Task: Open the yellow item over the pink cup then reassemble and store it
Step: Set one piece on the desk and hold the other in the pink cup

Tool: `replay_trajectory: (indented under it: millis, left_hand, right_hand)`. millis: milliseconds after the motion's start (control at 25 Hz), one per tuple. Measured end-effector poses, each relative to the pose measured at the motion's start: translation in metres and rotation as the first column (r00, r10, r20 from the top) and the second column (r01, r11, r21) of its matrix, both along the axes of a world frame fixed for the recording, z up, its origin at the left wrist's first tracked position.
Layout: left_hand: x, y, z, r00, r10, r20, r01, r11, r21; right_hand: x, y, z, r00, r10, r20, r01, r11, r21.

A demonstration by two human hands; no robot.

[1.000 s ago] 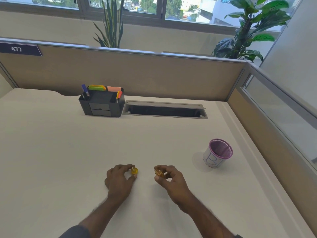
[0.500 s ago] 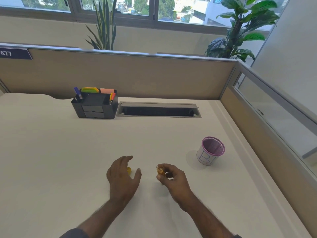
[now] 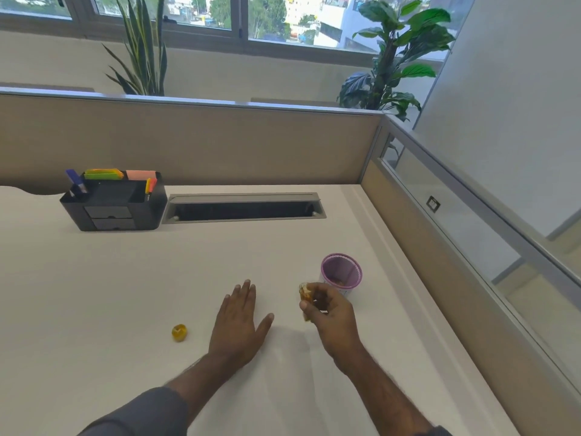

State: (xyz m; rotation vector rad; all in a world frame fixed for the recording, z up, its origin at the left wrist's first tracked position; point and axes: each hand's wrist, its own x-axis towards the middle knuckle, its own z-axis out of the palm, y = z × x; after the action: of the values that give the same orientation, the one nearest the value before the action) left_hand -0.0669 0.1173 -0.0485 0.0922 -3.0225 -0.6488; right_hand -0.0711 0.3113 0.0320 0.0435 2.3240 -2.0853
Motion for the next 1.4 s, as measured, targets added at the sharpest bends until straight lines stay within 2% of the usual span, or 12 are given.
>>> replay_trajectory:
  millis: [160, 320, 400, 520, 680, 880, 1080, 1240, 1400]
  left_hand:
    - [-0.004, 0.012, -0.014, 0.999, -0.001, 0.041, 0.001, 1.0, 0.0]
    - [-0.004, 0.015, -0.019, 0.999, -0.01, 0.033, 0.013, 0.997, -0.081]
    - [-0.004, 0.014, -0.02, 0.999, -0.013, 0.033, 0.016, 0.995, -0.101]
    - [-0.004, 0.015, -0.023, 1.0, -0.009, 0.025, 0.012, 0.995, -0.097]
    - [-0.004, 0.014, -0.025, 0.999, -0.003, 0.033, 0.006, 0.994, -0.11]
    - [-0.004, 0.015, -0.026, 0.999, 0.001, 0.036, 0.004, 0.992, -0.128]
    - [-0.003, 0.015, -0.025, 0.999, 0.005, 0.039, 0.0, 0.99, -0.141]
    - [-0.003, 0.016, -0.023, 0.999, 0.002, 0.032, 0.002, 0.992, -0.124]
    - [-0.002, 0.016, -0.022, 1.0, 0.001, 0.029, 0.002, 0.994, -0.113]
  right_hand:
    - [-0.027, 0.036, 0.011, 0.991, -0.114, -0.071, 0.118, 0.992, 0.051]
    - [-0.057, 0.065, 0.021, 0.974, -0.157, -0.162, 0.195, 0.948, 0.253]
    - [-0.069, 0.076, 0.024, 0.975, -0.104, -0.196, 0.176, 0.9, 0.398]
    - [-0.082, 0.084, 0.026, 0.963, 0.052, -0.264, 0.132, 0.764, 0.631]
    - [-0.086, 0.084, 0.024, 0.935, 0.181, -0.305, 0.138, 0.606, 0.783]
    - [-0.089, 0.084, 0.028, 0.9, 0.297, -0.318, 0.164, 0.447, 0.879]
    - [-0.09, 0.083, 0.035, 0.902, 0.324, -0.285, 0.156, 0.372, 0.915]
    - [-0.088, 0.082, 0.038, 0.901, 0.363, -0.237, 0.146, 0.261, 0.954]
    - [-0.086, 0.082, 0.042, 0.905, 0.366, -0.218, 0.14, 0.227, 0.964]
